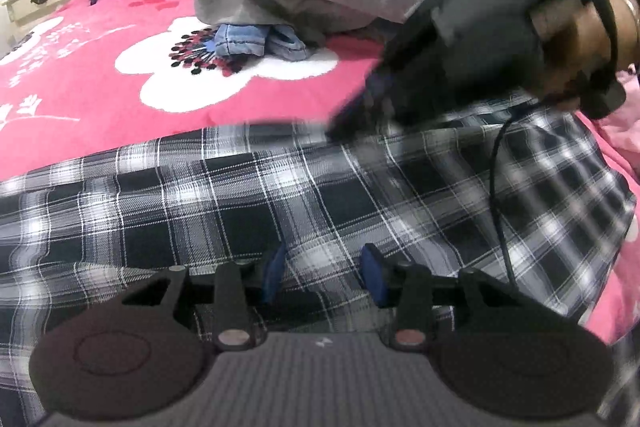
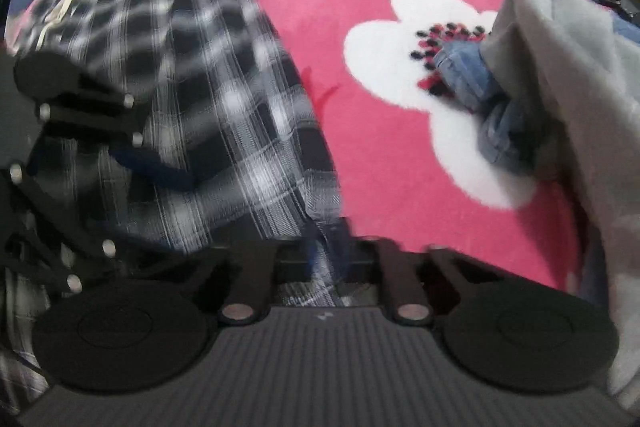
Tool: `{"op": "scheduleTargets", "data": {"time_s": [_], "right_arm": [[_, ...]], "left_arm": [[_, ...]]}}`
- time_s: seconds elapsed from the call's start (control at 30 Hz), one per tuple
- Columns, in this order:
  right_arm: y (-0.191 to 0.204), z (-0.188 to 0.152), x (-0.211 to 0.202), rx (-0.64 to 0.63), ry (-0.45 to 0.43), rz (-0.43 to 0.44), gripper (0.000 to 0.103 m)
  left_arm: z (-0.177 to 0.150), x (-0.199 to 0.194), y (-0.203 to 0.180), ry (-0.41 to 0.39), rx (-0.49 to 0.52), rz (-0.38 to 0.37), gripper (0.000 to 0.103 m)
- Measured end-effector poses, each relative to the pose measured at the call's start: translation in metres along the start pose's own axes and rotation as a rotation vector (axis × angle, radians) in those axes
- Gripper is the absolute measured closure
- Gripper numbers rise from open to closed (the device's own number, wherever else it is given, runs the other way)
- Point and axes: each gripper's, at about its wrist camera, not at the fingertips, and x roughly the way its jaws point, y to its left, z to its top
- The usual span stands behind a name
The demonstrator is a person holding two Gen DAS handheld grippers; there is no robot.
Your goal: Fold clothes
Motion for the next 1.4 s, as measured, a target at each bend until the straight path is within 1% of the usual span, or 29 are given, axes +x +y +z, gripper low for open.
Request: {"op": "scheduleTargets", "data": {"time_s": [0.07,0.13,0.2,0.3,0.4,0.43,0.5,0.57,0.7,0.73,0.77,0.83,0.87,0.93,1.0,1.03,1.07,1.1,1.13,1.17,1.23,1.27,1.3,1.33,1.4], "right_arm": [[-0.013,0.004,-0.01,0.091,-0.043,-0.018,0.102],[-0.023,0.003,-0.011,0.124,-0.065,-0.076,0.103],[-0.028,0.001,-0.003,0.129,-0.061,-0.108,0.103],[-0.03,-0.001,0.0,0.148,-0.076,-0.199,0.103],[-0.032,-0.002,0.002,0.166,-0.09,-0.291,0.1],[-0.038,-0.004,-0.007,0.199,-0.107,-0.332,0.099],[-0.052,-0.012,-0.032,0.304,-0.152,-0.342,0.099],[-0.057,-0.022,-0.062,0.343,-0.172,-0.379,0.099],[-0.051,-0.049,-0.138,0.345,-0.16,-0.452,0.099],[-0.049,-0.057,-0.154,0.341,-0.146,-0.456,0.099],[-0.045,-0.066,-0.167,0.334,-0.131,-0.454,0.098],[-0.039,-0.082,-0.18,0.311,-0.079,-0.394,0.097],[-0.035,-0.088,-0.177,0.287,-0.052,-0.372,0.097],[-0.029,-0.1,-0.16,0.211,0.009,-0.339,0.096],[-0.032,-0.104,-0.133,0.192,0.006,-0.293,0.094],[-0.033,-0.106,-0.119,0.182,0.005,-0.27,0.091],[-0.038,-0.106,-0.108,0.183,-0.001,-0.237,0.085],[-0.042,-0.104,-0.097,0.168,-0.009,-0.221,0.082],[-0.046,-0.103,-0.086,0.153,-0.017,-0.205,0.076],[-0.052,-0.1,-0.077,0.14,-0.023,-0.194,0.075],[-0.058,-0.095,-0.066,0.117,-0.026,-0.179,0.072],[-0.062,-0.093,-0.064,0.116,-0.019,-0.145,0.066],[-0.066,-0.091,-0.061,0.115,-0.011,-0.111,0.063],[-0.067,-0.09,-0.06,0.108,-0.01,-0.123,0.063],[-0.067,-0.089,-0.058,0.094,-0.009,-0.148,0.066]], "left_arm": [[-0.002,-0.001,0.001,-0.001,-0.002,-0.002,0.06],[-0.003,-0.001,0.001,-0.002,0.006,-0.001,0.06],[-0.003,-0.001,0.0,-0.003,0.019,0.001,0.059],[-0.003,-0.001,-0.001,-0.003,0.03,0.003,0.059],[-0.004,0.0,-0.002,-0.004,0.028,0.003,0.059],[-0.004,0.0,-0.002,-0.004,0.028,0.003,0.059],[-0.004,0.002,-0.002,-0.003,0.027,0.004,0.059],[-0.002,0.001,-0.001,0.001,0.027,0.01,0.059],[0.01,-0.005,-0.001,-0.029,0.038,0.039,0.059],[0.014,-0.006,-0.002,-0.043,0.039,0.043,0.059],[0.02,-0.007,-0.003,-0.056,0.042,0.043,0.059],[0.03,-0.003,-0.007,-0.072,0.054,0.039,0.059],[0.036,0.001,-0.012,-0.074,0.067,0.038,0.059],[0.046,0.013,-0.024,-0.07,0.112,0.028,0.059],[0.054,0.027,-0.038,-0.066,0.155,0.02,0.059],[0.056,0.033,-0.044,-0.062,0.171,0.012,0.059],[0.058,0.038,-0.05,-0.058,0.186,0.004,0.059],[0.06,0.044,-0.057,-0.053,0.197,0.002,0.059],[0.061,0.049,-0.063,-0.049,0.212,0.001,0.059],[0.061,0.053,-0.067,-0.048,0.225,0.004,0.059],[0.062,0.059,-0.075,-0.05,0.248,0.007,0.059],[0.061,0.062,-0.078,-0.051,0.258,0.009,0.059],[0.061,0.064,-0.08,-0.05,0.263,0.012,0.059],[0.061,0.065,-0.081,-0.049,0.267,0.015,0.059],[0.062,0.067,-0.084,-0.05,0.28,0.023,0.059]]}}
